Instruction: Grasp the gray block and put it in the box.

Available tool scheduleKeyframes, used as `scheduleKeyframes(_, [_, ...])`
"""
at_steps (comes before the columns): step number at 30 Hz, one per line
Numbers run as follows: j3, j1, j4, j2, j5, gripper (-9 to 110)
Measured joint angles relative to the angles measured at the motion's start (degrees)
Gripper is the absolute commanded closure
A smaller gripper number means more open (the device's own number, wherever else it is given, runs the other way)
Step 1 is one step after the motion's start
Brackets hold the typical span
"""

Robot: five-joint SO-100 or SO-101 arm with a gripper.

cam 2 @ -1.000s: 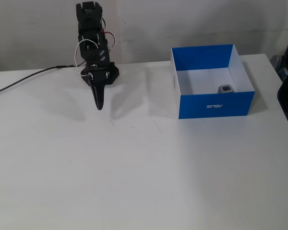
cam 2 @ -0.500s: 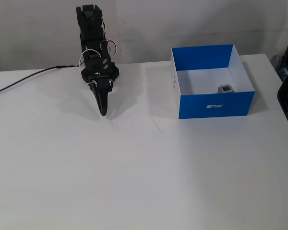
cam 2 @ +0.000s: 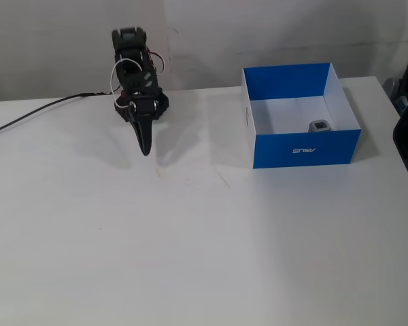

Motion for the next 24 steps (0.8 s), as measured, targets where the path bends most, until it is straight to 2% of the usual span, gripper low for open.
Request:
scheduleKeyframes(9, [-0.1, -0.1, 1.2, 1.8, 1.1, 101])
scheduleKeyframes(12, [-0.1, -0.1, 1.5, 1.8, 1.1, 94])
scheduleKeyframes(24, [-0.1, 0.9, 1.5, 1.8, 1.1, 100])
